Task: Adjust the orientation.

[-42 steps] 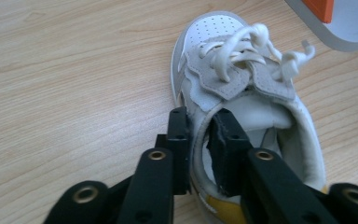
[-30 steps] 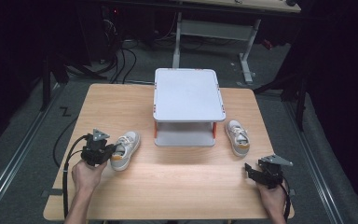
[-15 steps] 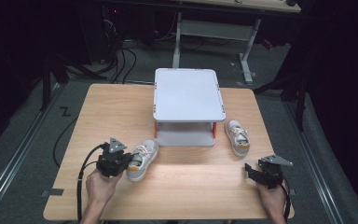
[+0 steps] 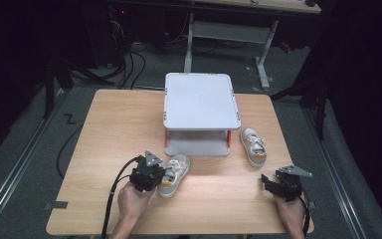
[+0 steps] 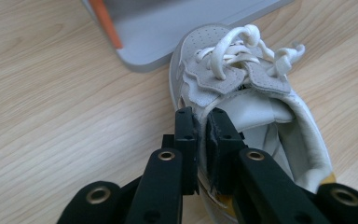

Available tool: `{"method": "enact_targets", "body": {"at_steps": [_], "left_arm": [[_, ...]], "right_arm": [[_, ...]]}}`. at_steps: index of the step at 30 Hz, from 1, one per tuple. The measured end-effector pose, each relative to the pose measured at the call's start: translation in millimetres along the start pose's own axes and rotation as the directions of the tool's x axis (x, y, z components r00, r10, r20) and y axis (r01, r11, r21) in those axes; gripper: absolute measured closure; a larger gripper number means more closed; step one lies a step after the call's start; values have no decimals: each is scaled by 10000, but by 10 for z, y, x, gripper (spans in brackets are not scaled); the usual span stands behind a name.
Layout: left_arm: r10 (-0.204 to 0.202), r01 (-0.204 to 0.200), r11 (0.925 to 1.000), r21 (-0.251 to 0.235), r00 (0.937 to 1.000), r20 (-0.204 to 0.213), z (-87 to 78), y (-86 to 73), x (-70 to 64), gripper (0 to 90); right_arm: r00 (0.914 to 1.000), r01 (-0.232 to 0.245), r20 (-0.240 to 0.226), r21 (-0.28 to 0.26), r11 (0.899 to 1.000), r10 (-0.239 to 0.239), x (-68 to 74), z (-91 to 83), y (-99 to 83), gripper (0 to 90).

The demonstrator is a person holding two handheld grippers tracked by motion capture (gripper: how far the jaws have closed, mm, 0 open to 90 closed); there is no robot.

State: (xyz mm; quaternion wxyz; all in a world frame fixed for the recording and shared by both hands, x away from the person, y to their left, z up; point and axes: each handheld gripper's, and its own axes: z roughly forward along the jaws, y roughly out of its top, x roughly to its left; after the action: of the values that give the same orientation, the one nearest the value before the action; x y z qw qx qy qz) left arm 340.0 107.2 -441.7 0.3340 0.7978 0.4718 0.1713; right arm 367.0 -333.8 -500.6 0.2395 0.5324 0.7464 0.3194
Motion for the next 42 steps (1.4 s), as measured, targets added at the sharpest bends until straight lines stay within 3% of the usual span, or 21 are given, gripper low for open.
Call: {"method": "enact_targets", "body": {"at_steps": [8, 12, 15, 18, 20, 26, 30, 37, 42], "left_arm": [[250, -248, 9996, 124, 9996, -141, 121, 53, -192, 828], [412, -412, 9990, 186, 9991, 31, 125, 47, -250, 810], [308, -314, 9993, 203, 9991, 304, 124, 19, -260, 791], [153, -160, 9998, 110, 9979, 626, 122, -4, -224, 767], [307, -304, 9995, -45, 9968, 744, 125, -12, -211, 733], [110, -55, 9990, -448, 9922, 1240, 99, 9, -163, 515], [-85, 202, 9966, -794, 9895, 1444, 65, 16, -105, 420], [-543, 767, 9869, -1420, 9863, 1554, -55, -7, 60, 377], [-755, 962, 9818, -1635, 9889, 1280, -115, -69, 231, 373]], "right_arm": [[10000, 7, 1, -2, 10000, -7, 1, -1, -1, 359], [10000, 5, 2, -3, 10000, -5, 1, -1, -1, 359], [10000, 4, 1, -2, 10000, -4, 1, -1, 0, 359], [10000, 5, 1, -2, 10000, -5, 1, -1, -1, 358], [10000, 1, 1, -4, 10000, -1, 1, 0, -1, 359], [10000, 4, 2, -4, 10000, -4, 1, 0, -1, 358], [10000, 6, 4, -4, 10000, -6, 1, -1, -1, 359], [10000, 2, 5, -2, 10000, -2, 1, -1, -1, 359], [10000, 44, -15, -15, 10000, -44, 1, 0, 0, 361]]}}
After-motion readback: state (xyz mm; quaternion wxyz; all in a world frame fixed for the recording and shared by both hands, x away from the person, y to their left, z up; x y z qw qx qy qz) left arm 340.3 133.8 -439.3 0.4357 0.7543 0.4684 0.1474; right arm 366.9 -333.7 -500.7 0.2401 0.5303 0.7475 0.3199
